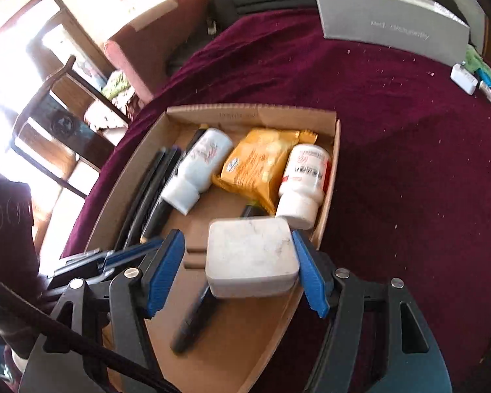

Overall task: Organize objects
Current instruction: 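Carry charger and marker into the cardboard box and open both grippers, then withdraw both open grippers from the box toward the pile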

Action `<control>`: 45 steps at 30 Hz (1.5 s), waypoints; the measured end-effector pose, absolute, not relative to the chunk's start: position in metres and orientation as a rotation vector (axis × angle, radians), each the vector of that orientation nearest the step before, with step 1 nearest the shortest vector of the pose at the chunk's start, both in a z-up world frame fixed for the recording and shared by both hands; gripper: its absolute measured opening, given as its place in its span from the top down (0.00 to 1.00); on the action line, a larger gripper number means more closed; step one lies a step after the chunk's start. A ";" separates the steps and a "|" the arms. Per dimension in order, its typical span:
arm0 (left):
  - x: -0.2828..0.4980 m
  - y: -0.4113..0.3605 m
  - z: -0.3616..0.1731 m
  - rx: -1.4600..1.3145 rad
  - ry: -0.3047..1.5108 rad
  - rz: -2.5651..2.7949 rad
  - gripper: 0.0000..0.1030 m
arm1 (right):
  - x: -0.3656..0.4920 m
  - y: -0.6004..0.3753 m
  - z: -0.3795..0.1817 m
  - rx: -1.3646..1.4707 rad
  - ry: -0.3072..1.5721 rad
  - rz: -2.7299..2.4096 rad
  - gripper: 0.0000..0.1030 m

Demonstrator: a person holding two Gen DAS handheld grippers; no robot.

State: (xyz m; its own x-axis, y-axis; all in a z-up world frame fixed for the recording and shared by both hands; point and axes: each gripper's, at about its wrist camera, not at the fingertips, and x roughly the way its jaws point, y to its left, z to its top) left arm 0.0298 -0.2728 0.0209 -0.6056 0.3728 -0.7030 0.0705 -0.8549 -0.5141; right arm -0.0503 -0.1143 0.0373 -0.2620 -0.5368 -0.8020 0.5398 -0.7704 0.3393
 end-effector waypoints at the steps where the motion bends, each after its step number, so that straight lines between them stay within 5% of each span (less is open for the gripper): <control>1: 0.033 -0.274 0.024 -1.279 -0.757 2.571 0.87 | -0.051 -0.114 0.038 1.306 0.005 -2.066 0.35; 7: 0.058 -0.281 0.041 -1.118 -0.815 2.653 0.72 | -0.041 -0.092 0.059 1.224 -0.060 -2.118 0.35; 13: 0.063 -0.267 0.038 -0.983 -0.891 2.668 0.71 | -0.008 -0.035 0.083 0.997 -0.117 -2.330 0.34; 19: 0.047 -0.245 0.028 -1.035 -0.851 2.684 0.68 | 0.016 0.007 0.091 0.737 -0.049 -2.605 0.23; 30: 0.039 -0.229 0.003 -1.236 -0.911 2.665 0.68 | -0.008 0.046 0.068 0.824 -0.205 -2.615 0.23; 45: 0.105 -0.205 0.059 -0.900 -0.914 2.658 0.60 | -0.009 0.038 0.054 0.870 -0.111 -2.646 0.23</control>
State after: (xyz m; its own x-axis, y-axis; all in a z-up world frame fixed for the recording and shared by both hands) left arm 0.1051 -0.2051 0.0587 -0.7976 0.3572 -0.4861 0.0173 -0.7920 -0.6103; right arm -0.0086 0.0377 0.0539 -0.7493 -0.3529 -0.5603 0.3047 -0.9350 0.1813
